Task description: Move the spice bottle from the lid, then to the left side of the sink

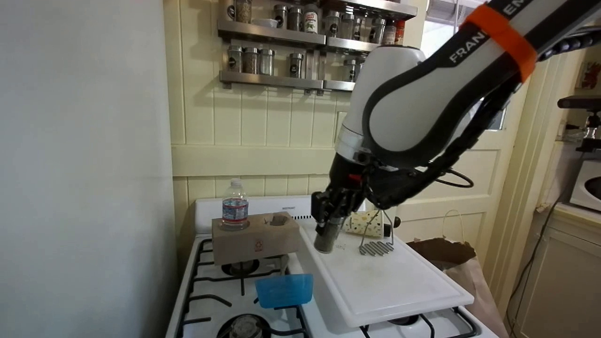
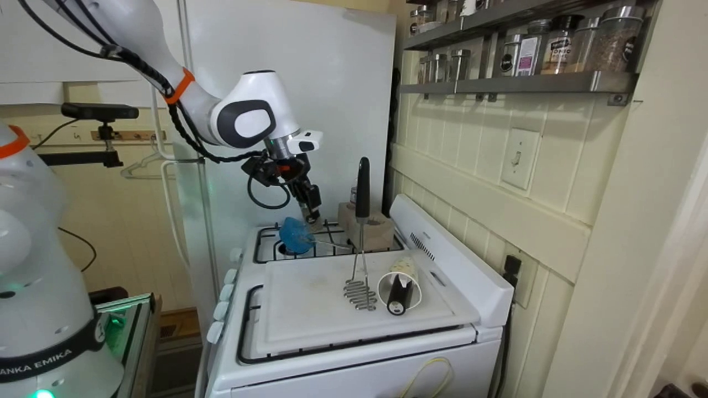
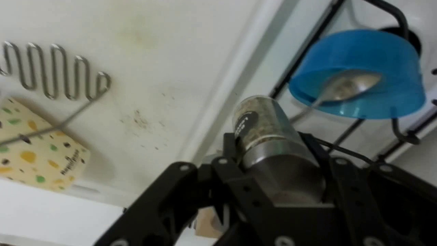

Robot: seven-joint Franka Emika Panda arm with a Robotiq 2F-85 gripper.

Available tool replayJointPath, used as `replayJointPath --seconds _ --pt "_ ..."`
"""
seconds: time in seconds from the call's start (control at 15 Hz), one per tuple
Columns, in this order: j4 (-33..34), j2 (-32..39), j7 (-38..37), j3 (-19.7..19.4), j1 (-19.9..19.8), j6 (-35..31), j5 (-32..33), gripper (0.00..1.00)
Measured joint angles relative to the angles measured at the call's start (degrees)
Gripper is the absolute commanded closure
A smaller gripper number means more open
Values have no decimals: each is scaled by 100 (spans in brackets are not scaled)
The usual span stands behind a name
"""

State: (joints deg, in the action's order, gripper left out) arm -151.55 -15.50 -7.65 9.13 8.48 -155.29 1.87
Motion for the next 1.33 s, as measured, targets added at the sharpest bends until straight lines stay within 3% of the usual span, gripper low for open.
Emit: replayJointPath --seconds 0.07,0.27,0.33,0.53,1.0,1.33 --pt "157 124 252 -19 162 -90 -220 52" --pt "514 500 1021 -199 565 -100 -909 52" --pt "563 573 1087 -229 591 -100 -943 77" --pt "581 633 1101 -217 536 -97 -892 77" --pt "290 800 23 127 123 -99 325 77" --pt "313 1201 -1008 238 -157 -108 1702 77"
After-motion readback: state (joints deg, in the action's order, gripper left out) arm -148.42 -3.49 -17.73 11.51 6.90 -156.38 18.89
